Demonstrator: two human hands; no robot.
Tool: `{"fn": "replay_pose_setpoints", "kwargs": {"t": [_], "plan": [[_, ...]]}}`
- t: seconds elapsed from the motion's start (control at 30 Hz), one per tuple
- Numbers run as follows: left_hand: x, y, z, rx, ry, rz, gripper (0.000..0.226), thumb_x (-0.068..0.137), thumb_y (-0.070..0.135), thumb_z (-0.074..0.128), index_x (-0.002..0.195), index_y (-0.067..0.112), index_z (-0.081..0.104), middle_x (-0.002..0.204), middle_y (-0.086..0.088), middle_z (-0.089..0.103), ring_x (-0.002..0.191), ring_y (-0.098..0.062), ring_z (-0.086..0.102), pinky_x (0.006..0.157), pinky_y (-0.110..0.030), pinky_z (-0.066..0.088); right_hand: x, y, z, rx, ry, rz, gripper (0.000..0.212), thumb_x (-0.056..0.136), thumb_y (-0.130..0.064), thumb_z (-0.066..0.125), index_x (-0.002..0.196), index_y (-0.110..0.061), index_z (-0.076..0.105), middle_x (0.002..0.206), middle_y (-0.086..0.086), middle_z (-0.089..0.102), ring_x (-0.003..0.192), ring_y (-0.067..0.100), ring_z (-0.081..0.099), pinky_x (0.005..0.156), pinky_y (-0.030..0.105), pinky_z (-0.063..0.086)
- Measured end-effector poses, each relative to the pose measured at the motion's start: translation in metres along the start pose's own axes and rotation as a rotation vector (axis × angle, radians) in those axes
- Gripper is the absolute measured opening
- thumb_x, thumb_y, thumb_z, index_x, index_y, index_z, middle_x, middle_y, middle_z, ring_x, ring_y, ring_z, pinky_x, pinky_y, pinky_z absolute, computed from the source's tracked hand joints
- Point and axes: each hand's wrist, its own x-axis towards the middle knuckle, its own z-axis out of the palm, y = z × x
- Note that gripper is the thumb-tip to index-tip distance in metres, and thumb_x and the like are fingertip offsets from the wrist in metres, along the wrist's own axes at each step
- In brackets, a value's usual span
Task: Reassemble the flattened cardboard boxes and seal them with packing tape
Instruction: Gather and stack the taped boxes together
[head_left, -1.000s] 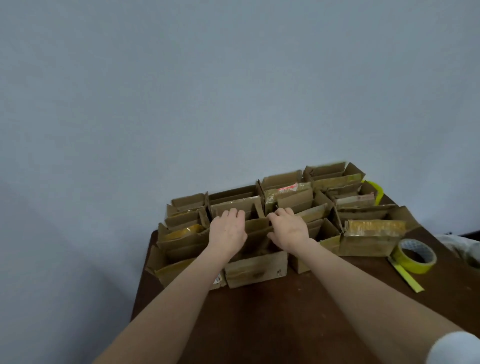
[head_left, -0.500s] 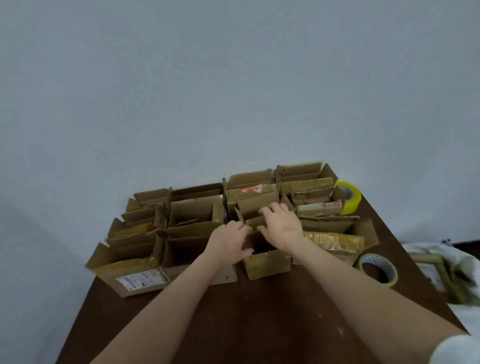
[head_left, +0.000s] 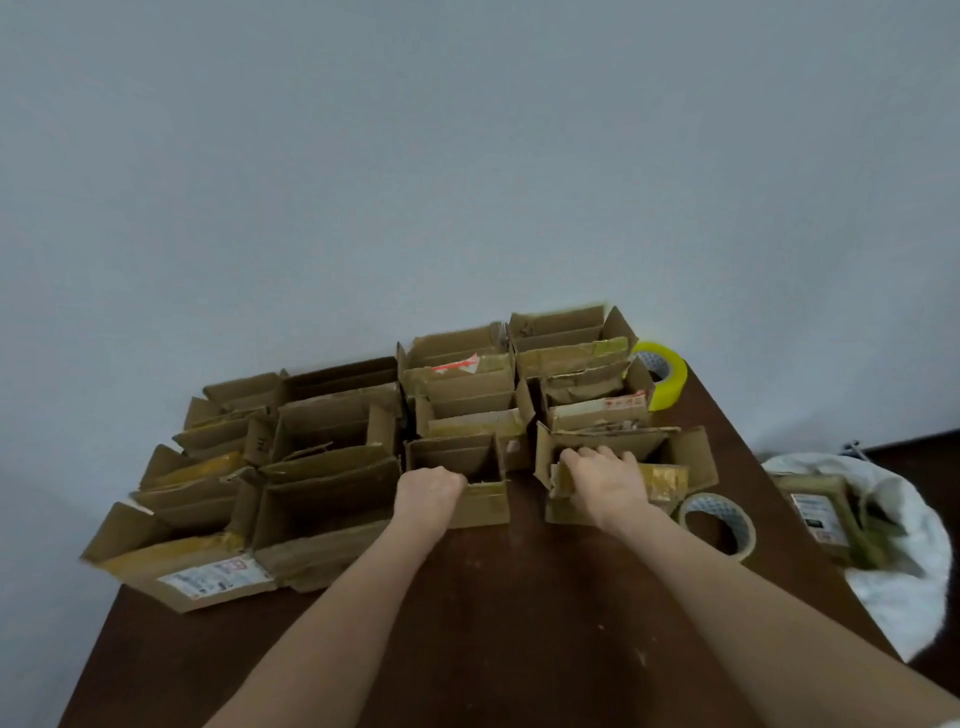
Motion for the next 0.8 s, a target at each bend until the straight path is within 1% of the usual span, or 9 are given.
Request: {"fn": "replay_pose_setpoints", "kwargs": {"t": [0.1, 0.17, 0.23, 0.4, 0.57, 0.7, 0.8], "plan": [[0.000, -0.002, 0.005, 0.006, -0.007, 0.014, 0.036, 0.091, 0.004, 0.053, 0.123, 0.022, 0.056, 0.107, -0.001, 0.066, 0.096, -0.021, 0.064, 0.078, -0.034, 0.054, 0.003, -0.003, -0.001, -0.004, 0.071, -0.089, 0.040, 0.091, -0.008, 0.051, 0.124, -0.031, 0.051, 0.123, -0.003, 0.060, 0.119, 0.023, 0.050, 0.099, 0.039, 0.033], [-0.001, -0.002, 0.007, 0.021, -0.008, 0.036, 0.036, 0.090, 0.005, 0.056, 0.122, 0.023, 0.056, 0.105, -0.001, 0.066, 0.093, -0.022, 0.064, 0.077, -0.034, 0.054, 0.005, -0.007, -0.002, 0.000, 0.078, -0.142, 0.039, 0.092, -0.006, 0.050, 0.121, -0.031, 0.053, 0.119, -0.003, 0.061, 0.117, 0.023, 0.051, 0.098, 0.038, 0.033], [-0.004, -0.001, 0.007, 0.031, -0.009, 0.045, 0.031, 0.091, 0.006, 0.056, 0.118, 0.022, 0.057, 0.103, -0.001, 0.066, 0.092, -0.021, 0.064, 0.076, -0.033, 0.054, 0.006, -0.012, -0.001, -0.014, 0.098, -0.166, 0.040, 0.090, -0.006, 0.052, 0.121, -0.032, 0.052, 0.119, -0.003, 0.061, 0.116, 0.023, 0.051, 0.098, 0.038, 0.034], [-0.010, 0.006, 0.009, 0.025, 0.027, 0.056, 0.032, 0.091, 0.004, 0.055, 0.119, 0.020, 0.056, 0.102, -0.002, 0.065, 0.089, -0.021, 0.064, 0.070, -0.030, 0.049, 0.003, -0.010, 0.002, -0.067, 0.084, -0.128, 0.047, 0.089, -0.008, 0.057, 0.127, -0.033, 0.049, 0.123, 0.000, 0.059, 0.118, 0.026, 0.050, 0.100, 0.042, 0.033], [-0.013, 0.015, 0.007, -0.013, 0.017, 0.056, 0.029, 0.092, 0.004, 0.053, 0.116, 0.020, 0.058, 0.103, -0.002, 0.066, 0.091, -0.022, 0.064, 0.072, -0.033, 0.052, -0.001, -0.009, 0.002, -0.093, 0.038, -0.107, 0.050, 0.089, -0.011, 0.060, 0.132, -0.033, 0.046, 0.126, 0.002, 0.056, 0.122, 0.027, 0.047, 0.103, 0.044, 0.032], [-0.018, 0.014, 0.009, -0.056, 0.022, 0.025, 0.038, 0.091, -0.001, 0.052, 0.123, 0.019, 0.054, 0.105, -0.004, 0.065, 0.093, -0.024, 0.064, 0.072, -0.033, 0.051, -0.006, -0.006, -0.002, -0.120, 0.037, -0.083, 0.054, 0.087, -0.007, 0.060, 0.134, -0.030, 0.045, 0.128, 0.003, 0.055, 0.123, 0.028, 0.046, 0.103, 0.044, 0.033], [-0.022, 0.013, 0.008, -0.082, 0.023, 0.034, 0.038, 0.091, 0.000, 0.053, 0.124, 0.018, 0.055, 0.109, -0.005, 0.064, 0.098, -0.023, 0.063, 0.076, -0.032, 0.050, -0.009, -0.005, -0.004, -0.138, 0.030, -0.091, 0.056, 0.088, -0.007, 0.059, 0.137, -0.030, 0.043, 0.129, 0.004, 0.054, 0.124, 0.028, 0.044, 0.103, 0.045, 0.032]]}}
